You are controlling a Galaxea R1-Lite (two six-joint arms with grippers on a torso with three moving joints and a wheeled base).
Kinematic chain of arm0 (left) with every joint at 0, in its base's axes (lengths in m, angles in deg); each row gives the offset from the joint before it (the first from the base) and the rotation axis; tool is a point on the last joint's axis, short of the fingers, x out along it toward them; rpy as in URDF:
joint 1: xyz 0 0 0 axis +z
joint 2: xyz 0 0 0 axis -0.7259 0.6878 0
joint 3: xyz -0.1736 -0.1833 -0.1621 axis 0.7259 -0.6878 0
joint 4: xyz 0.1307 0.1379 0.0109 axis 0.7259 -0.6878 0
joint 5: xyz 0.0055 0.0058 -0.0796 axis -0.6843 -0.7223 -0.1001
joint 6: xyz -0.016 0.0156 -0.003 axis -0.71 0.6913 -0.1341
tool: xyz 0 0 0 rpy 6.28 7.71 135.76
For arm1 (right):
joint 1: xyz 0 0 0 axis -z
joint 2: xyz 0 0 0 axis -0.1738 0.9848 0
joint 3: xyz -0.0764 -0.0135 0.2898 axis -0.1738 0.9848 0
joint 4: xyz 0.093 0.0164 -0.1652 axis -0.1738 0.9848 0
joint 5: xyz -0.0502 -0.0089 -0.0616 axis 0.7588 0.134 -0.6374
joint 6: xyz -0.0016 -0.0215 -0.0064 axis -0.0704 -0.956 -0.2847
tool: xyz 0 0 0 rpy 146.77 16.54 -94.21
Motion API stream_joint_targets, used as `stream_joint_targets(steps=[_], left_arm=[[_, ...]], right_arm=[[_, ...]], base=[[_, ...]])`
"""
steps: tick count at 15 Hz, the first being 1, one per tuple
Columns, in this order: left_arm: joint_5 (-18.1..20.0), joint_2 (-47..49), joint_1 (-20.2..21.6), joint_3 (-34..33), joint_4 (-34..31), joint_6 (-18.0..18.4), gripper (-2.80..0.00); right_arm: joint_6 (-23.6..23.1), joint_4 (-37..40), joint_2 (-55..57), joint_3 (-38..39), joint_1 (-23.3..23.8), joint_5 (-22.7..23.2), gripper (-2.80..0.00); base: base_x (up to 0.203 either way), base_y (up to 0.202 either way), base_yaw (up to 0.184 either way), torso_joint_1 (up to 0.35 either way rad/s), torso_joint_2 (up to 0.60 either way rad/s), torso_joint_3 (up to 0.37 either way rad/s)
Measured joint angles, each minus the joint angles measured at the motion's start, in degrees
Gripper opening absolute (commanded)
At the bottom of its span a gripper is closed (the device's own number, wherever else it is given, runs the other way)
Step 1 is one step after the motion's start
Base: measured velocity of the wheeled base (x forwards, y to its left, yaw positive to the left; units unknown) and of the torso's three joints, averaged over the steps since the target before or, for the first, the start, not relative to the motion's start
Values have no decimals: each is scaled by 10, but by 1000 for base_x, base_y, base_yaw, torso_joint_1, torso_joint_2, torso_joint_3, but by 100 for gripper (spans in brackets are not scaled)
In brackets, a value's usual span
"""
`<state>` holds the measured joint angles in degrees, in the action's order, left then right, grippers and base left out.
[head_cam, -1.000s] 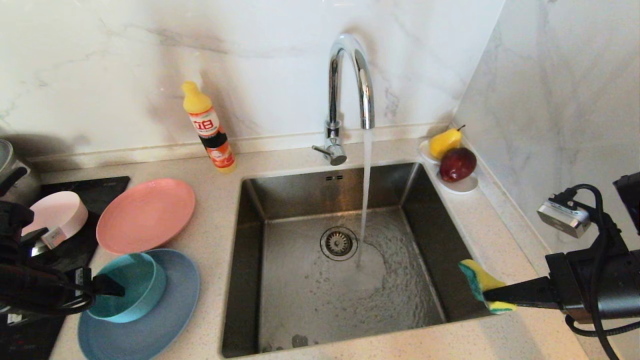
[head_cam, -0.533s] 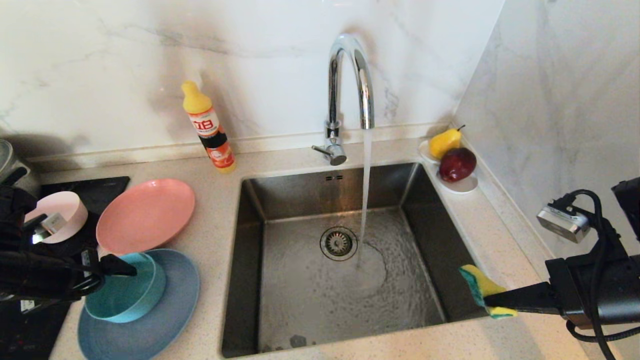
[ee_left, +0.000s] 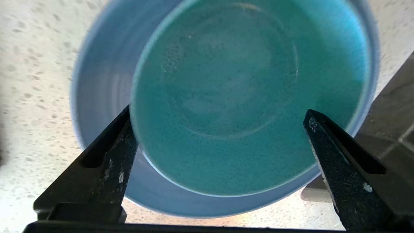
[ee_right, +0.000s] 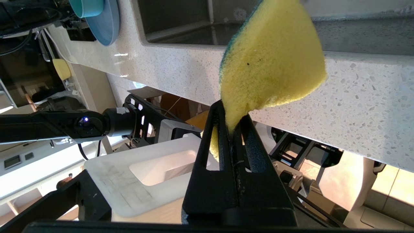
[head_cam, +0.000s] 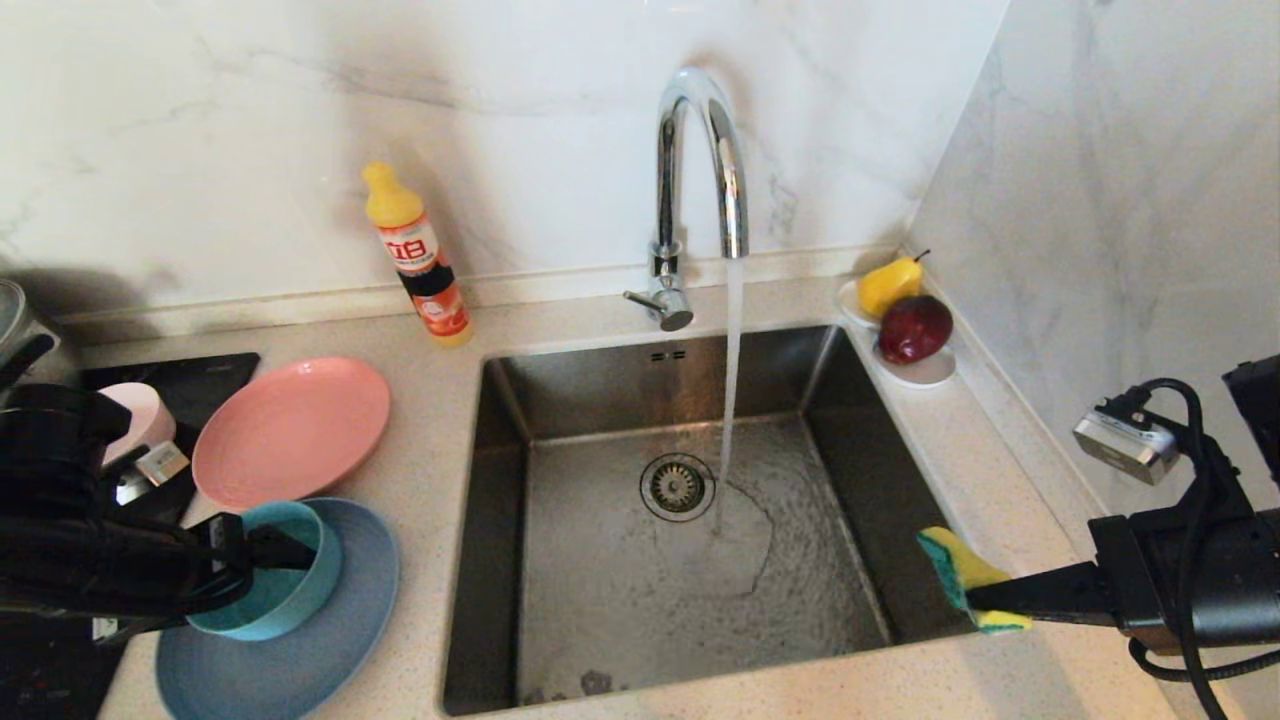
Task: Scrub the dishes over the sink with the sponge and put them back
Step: Wash the bowl
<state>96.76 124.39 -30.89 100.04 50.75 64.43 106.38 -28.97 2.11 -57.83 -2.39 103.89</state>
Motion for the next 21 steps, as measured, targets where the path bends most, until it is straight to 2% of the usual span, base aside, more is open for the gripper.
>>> stream_joint_targets(steps=[5,8,13,16,21], left_arm=[[-9,11,-2,-5,23,1,0],[-51,22,-1,-7,43,2,0],[-75,34,9,-8,66,11,0],[-92,43,20,-8,78,29,0],[-94,49,51,-4,95,56,0]], right_arm=[[0,0,3,1,0,0,-280],[0,0,3,1,0,1,-280],[0,0,3,5,1,1,-280],[-4,0,3,4,0,1,-280],[-7,0,6,8,0,1,-280]], base=[[0,0,0,0,0,0],[0,0,0,0,0,0],[0,0,0,0,0,0],[0,0,0,0,0,0],[0,0,0,0,0,0]])
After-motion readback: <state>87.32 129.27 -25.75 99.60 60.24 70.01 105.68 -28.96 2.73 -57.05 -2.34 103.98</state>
